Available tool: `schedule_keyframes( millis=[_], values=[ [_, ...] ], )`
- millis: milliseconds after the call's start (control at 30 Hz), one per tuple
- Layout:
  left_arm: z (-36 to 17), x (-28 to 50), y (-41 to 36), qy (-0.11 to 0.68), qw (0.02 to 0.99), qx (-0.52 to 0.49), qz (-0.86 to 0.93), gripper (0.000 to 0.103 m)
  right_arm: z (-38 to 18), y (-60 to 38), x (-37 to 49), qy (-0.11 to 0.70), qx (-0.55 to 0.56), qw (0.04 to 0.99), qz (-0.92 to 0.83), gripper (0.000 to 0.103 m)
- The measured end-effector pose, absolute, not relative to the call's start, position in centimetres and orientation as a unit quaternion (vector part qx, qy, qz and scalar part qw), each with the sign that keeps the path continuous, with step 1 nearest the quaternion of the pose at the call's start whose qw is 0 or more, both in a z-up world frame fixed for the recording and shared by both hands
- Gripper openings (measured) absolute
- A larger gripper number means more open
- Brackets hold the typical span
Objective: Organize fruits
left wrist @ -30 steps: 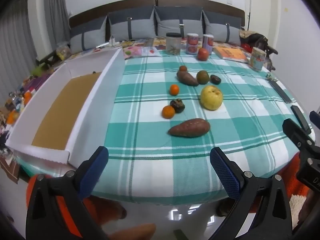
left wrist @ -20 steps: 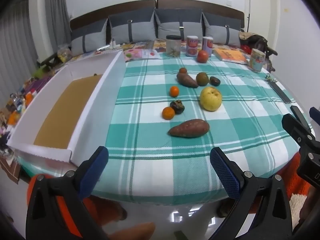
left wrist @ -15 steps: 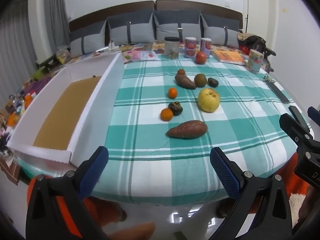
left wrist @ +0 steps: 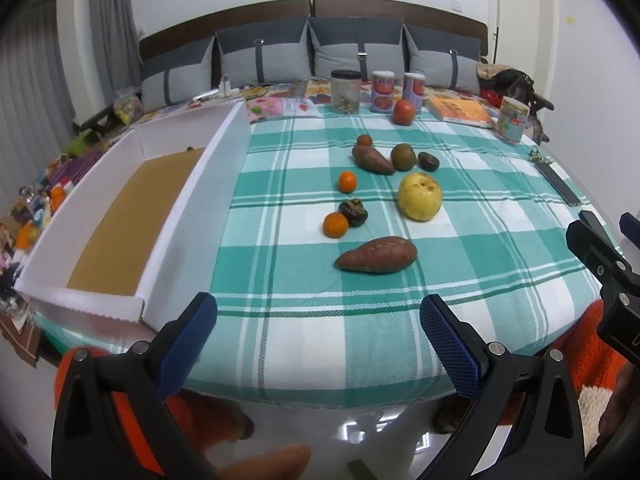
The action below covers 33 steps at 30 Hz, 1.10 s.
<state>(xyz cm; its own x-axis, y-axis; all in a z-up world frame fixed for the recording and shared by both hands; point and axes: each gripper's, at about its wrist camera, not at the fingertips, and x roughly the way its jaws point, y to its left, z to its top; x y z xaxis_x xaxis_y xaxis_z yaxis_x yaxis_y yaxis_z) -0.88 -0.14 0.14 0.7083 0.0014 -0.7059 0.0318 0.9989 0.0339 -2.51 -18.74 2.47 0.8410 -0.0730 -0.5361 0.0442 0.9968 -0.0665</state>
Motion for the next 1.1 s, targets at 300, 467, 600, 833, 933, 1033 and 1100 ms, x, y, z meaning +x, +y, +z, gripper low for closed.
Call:
schedule_keyframes(
  millis=[300,467,600,833,933,1033,1100],
  values=[
    [-0.4,-0.8,0.1,0.392,0.92,0.019,-0.009,0.102,2.0,-18.0,-2.5,0.287,-0.037,0.957,-0.024,0.103],
    [-0.5,-0.8,0.1,0.394,0.919,0.02,-0.009,0.102,1.8,-17.7,-2.4,0.289,-0.041,0.956,-0.022,0.103],
    [-0.5,-0.7,0.1,0.394,0.919,0.02,-0.009,0.102,1.6,-17.6,-2.4,0.291,-0.043,0.956,-0.021,0.103],
    [-0.7,-0.7,-0.1,0.398,0.917,0.021,-0.01,0.102,1.5,-17.5,-2.3,0.294,-0.043,0.955,-0.02,0.103],
    [-0.8,-0.7,-0.1,0.399,0.917,0.021,-0.009,0.102,1.3,-17.3,-2.2,0.296,-0.045,0.954,-0.018,0.103],
    [-0.8,-0.7,0.1,0.4,0.916,0.012,-0.011,0.102,1.2,-17.3,-2.0,0.3,-0.046,0.953,-0.021,0.103],
    [-0.9,-0.7,0.1,0.401,0.916,0.005,-0.017,0.102,1.3,-17.1,-2.0,0.301,-0.048,0.952,-0.021,0.103]
  ],
)
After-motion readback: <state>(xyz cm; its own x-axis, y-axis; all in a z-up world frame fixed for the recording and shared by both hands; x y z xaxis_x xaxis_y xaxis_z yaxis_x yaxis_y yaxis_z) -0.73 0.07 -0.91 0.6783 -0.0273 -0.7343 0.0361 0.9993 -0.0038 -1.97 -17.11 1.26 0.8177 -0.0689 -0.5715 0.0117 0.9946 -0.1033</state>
